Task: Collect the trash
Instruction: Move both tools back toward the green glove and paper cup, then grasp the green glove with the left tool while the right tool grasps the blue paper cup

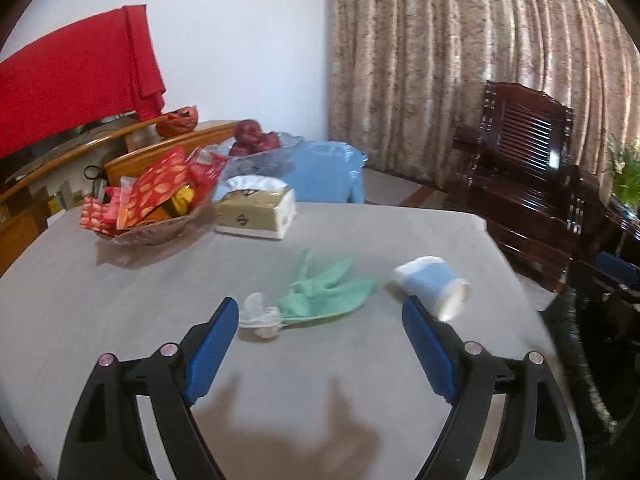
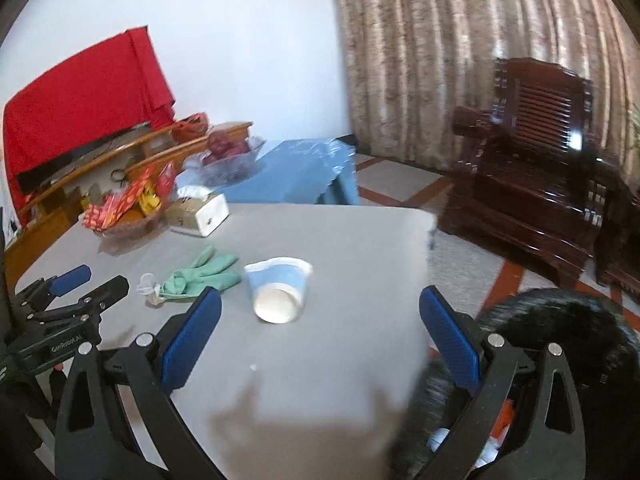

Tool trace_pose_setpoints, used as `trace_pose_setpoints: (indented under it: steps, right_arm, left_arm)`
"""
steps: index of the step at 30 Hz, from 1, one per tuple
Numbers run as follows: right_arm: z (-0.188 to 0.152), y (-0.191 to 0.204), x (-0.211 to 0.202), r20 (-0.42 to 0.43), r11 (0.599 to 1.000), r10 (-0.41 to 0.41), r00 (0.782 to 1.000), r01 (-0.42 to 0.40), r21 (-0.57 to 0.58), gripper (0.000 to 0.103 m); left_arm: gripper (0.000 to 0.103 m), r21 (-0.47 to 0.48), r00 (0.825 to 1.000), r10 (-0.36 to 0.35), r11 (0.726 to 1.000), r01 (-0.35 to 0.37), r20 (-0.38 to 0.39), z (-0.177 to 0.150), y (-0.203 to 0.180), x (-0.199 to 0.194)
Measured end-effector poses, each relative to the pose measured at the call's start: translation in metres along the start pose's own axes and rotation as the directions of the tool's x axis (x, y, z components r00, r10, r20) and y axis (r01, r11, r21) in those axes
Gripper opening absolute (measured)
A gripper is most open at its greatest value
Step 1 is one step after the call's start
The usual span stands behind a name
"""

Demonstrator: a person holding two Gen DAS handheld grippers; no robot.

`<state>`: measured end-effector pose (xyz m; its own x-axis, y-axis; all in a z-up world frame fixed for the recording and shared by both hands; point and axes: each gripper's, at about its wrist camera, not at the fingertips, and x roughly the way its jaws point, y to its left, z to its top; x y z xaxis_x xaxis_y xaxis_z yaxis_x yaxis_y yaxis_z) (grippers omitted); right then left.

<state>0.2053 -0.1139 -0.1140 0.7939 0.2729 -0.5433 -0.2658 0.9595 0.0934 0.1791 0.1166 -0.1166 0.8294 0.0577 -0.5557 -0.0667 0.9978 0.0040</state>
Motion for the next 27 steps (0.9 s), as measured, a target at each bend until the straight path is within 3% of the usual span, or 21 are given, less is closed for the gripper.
trace_pose_setpoints:
  steps: [11, 22, 23, 24, 27]
  right_arm:
    - [-0.009, 0.029, 0.11, -0.15, 1.0, -0.01, 0.989, 0.007, -0.021, 0.096]
    - [-0.008, 0.035, 0.156, -0.276, 1.0, 0.004, 0.961, -0.004, 0.0, 0.096]
    - [-0.009, 0.037, 0.159, -0.287, 1.0, 0.01, 0.958, -0.012, -0.005, 0.091]
    - [-0.009, 0.038, 0.162, -0.297, 1.0, 0.015, 0.955, -0.019, -0.007, 0.08]
    - [-0.01, 0.037, 0.165, -0.314, 0.999, 0.037, 0.949, -0.037, 0.007, 0.068]
  left_arm:
    - [0.082, -0.047, 0.996, 0.067, 0.996, -0.07, -0.055, -0.007, 0.05, 0.042]
    - [0.082, -0.062, 0.993, 0.054, 0.996, -0.061, -0.108, -0.014, 0.063, 0.072]
    - [0.082, -0.061, 0.992, 0.051, 0.996, -0.058, -0.113, -0.014, 0.061, 0.074]
    - [0.082, -0.061, 0.992, 0.045, 0.997, -0.053, -0.119, -0.015, 0.06, 0.077]
    - [0.084, -0.056, 0.991, 0.035, 0.997, -0.043, -0.13, -0.015, 0.057, 0.083]
